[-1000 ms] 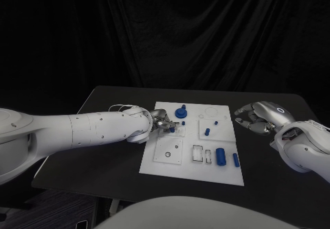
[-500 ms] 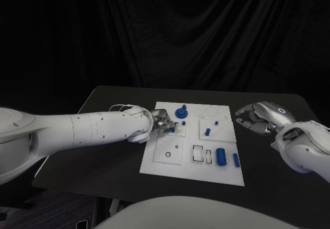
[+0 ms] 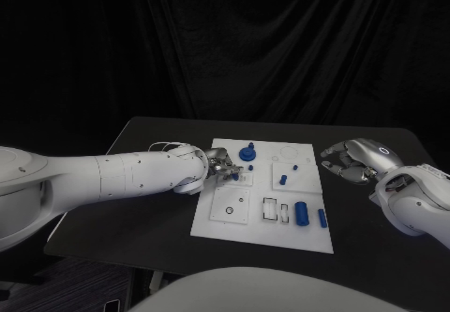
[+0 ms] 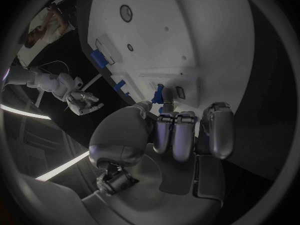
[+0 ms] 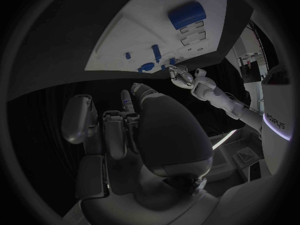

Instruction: Assemble the parts on the task board

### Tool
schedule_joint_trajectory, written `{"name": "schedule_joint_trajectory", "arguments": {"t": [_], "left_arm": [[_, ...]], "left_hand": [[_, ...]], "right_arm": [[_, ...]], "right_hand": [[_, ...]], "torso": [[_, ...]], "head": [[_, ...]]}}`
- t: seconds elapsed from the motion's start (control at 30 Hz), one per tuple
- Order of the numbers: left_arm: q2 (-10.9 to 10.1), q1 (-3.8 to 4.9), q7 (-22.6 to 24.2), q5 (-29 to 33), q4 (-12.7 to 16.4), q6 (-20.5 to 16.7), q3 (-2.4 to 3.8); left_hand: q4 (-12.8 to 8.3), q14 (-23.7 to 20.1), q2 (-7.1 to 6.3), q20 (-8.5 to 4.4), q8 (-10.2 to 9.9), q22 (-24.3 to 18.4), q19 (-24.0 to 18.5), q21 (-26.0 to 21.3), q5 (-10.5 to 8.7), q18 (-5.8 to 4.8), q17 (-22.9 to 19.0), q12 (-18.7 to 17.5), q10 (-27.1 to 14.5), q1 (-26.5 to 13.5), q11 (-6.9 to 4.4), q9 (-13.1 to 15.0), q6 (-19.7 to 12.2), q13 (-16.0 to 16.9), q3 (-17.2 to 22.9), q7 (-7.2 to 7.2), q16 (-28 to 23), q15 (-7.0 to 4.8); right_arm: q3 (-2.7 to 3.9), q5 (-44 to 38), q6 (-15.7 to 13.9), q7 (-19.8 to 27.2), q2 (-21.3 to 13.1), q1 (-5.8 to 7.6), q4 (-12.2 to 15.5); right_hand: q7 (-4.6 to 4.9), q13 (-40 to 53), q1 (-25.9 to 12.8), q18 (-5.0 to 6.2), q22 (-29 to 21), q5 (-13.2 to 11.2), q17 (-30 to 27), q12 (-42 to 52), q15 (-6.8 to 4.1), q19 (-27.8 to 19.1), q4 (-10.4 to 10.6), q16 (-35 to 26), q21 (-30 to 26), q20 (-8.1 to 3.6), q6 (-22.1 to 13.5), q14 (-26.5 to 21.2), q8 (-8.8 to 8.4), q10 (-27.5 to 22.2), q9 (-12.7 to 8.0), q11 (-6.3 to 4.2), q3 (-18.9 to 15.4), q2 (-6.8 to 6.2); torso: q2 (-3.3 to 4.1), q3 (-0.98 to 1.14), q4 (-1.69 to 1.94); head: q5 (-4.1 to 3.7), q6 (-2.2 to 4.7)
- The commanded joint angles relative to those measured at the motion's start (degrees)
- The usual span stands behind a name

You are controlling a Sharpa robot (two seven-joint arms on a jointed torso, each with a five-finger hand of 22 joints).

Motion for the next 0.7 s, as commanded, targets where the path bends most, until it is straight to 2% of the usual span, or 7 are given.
{"name": "schedule_joint_trajectory", "arguments": {"t": [0.03,0.17,0.57,0.7], "left_arm": [[0.1,-0.09,1.0,0.4,0.0,0.6,0.04],[0.1,-0.09,1.1,0.4,0.1,1.0,0.04],[0.2,-0.10,1.4,0.4,0.2,1.9,0.04],[0.0,-0.10,1.6,0.4,0.3,1.9,0.04]], "left_hand": [[-0.3,6.0,-0.32,-0.19,0.4,6.3,0.0,-0.4,-0.23,0.57,15.1,0.2,6.1,0.5,-0.23,0.2,-0.3,15.1,-0.3,-0.07,0.4,-0.15],[-1.4,6.0,-0.78,-0.27,0.6,6.4,0.0,-0.5,1.29,0.58,15.1,0.2,6.1,3.3,-0.38,0.6,-0.4,15.1,0.4,-0.25,0.4,-0.27],[-2.2,6.0,-1.17,-0.35,0.7,6.4,-0.1,-0.7,0.58,0.61,15.1,0.2,6.1,5.4,-0.48,0.8,-0.5,15.1,1.2,-0.36,0.4,-0.35],[-2.9,6.0,-1.23,-0.41,0.7,6.5,-0.1,-0.7,1.30,0.60,15.1,0.2,6.1,6.8,-0.56,0.9,-0.6,15.1,1.9,-0.46,0.4,-0.42]], "right_arm": [[0.04,-0.2,0.3,-1.0,0.0,-0.14,0.0],[0.04,-0.2,0.3,-1.1,0.1,-0.15,-0.1],[0.04,-0.2,0.4,-1.1,0.1,-0.26,-0.1],[0.04,-0.2,0.4,-1.2,0.0,-0.27,-0.1]], "right_hand": [[0.01,10.6,0.3,1.07,8.8,0.3,10.8,-0.3,0.29,-0.3,-0.1,-0.4,-0.2,-0.07,0.4,4.4,-0.29,2.5,-0.1,0.49,0.4,-0.20],[0.01,10.6,0.3,1.07,8.8,0.3,10.8,-0.3,0.29,-0.3,-0.1,-0.4,-0.2,-0.07,0.4,4.4,-0.29,2.5,-0.1,0.49,0.4,-0.20],[0.01,10.6,0.3,1.09,8.8,0.3,10.8,-0.3,0.29,-0.3,-0.1,-0.4,-0.3,-0.07,0.4,4.4,-0.30,2.5,-0.1,0.49,0.5,-0.22],[0.01,10.6,0.3,1.09,8.8,0.3,10.8,-0.3,0.29,-0.3,-0.1,-0.4,-0.3,-0.07,0.4,4.4,-0.30,2.5,-0.1,0.49,0.5,-0.22]], "torso": [[-0.01,-0.04,-0.03],[-0.01,-0.02,-0.01],[0.00,-0.04,0.03],[0.00,-0.02,0.04]], "head": [[0.05,0.00],[0.06,0.00],[-0.03,0.00],[-0.02,0.00]]}}
